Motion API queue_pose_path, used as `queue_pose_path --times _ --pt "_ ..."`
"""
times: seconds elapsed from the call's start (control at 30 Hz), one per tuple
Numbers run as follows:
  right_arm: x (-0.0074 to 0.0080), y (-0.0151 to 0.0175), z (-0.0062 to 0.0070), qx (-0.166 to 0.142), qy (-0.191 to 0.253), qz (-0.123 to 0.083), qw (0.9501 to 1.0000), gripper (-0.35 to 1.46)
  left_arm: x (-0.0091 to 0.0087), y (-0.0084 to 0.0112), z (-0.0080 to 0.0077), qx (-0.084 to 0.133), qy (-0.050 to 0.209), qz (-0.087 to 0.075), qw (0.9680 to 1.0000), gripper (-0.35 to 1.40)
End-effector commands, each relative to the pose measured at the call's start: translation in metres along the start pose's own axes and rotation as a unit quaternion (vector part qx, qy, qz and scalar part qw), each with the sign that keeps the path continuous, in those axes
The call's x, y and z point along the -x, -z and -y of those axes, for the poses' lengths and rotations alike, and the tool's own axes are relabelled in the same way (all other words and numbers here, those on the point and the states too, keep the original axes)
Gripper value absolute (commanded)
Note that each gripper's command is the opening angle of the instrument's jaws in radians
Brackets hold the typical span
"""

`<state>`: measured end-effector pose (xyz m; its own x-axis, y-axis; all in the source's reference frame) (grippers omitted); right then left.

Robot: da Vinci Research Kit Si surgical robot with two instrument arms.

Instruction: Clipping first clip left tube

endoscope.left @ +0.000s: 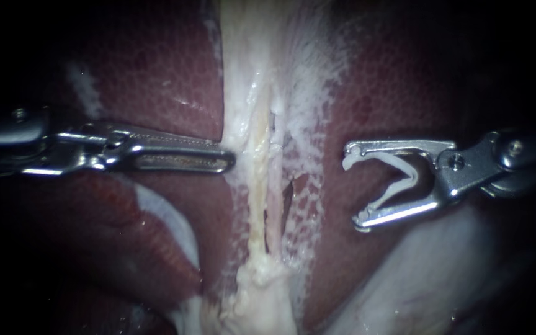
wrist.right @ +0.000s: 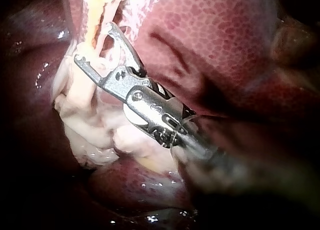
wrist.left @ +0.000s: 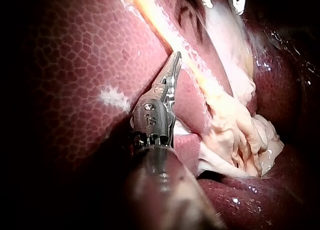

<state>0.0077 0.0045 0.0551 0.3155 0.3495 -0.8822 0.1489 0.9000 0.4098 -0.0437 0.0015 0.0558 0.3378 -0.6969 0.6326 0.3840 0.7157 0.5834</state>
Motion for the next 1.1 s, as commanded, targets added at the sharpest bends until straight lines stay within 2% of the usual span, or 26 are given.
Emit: queue_pose_path --times 0.03,0.17,0.4,0.8,0.93,1.1 --pt "0.0 0.0 0.0 0.0 0.0 0.0 1.0 0.6 0.0 0.0 0.0 0.0 0.0 0.0 1.0 -0.35" --pt "0.0001 -0.0001 0.0001 0.0 0.0 0.0 1.0 0.6 0.0004 0.0004 0.0002 -0.001 0.001 0.0 1.0 -0.35" --pt "0.0004 -0.0004 0.0002 0.001 0.002 0.001 1.0 0.6 0.0027 0.003 0.0015 -0.007 0.007 -0.002 1.0 -0.35" --pt "0.0014 -0.0022 0.0009 0.007 0.0 0.002 1.0 0.6 0.0061 0.0074 0.0019 0.002 0.014 0.017 0.9998 -0.35" --pt "0.002 -0.0032 0.0011 0.01 -0.001 0.003 0.9999 0.6 0.0064 0.0076 0.0023 0.002 0.012 0.019 0.9998 -0.35" --pt "0.0035 -0.0055 0.0018 0.01 -0.004 0.005 0.9999 0.6 0.0064 0.0076 0.0024 0.003 0.009 0.019 0.9998 -0.35"
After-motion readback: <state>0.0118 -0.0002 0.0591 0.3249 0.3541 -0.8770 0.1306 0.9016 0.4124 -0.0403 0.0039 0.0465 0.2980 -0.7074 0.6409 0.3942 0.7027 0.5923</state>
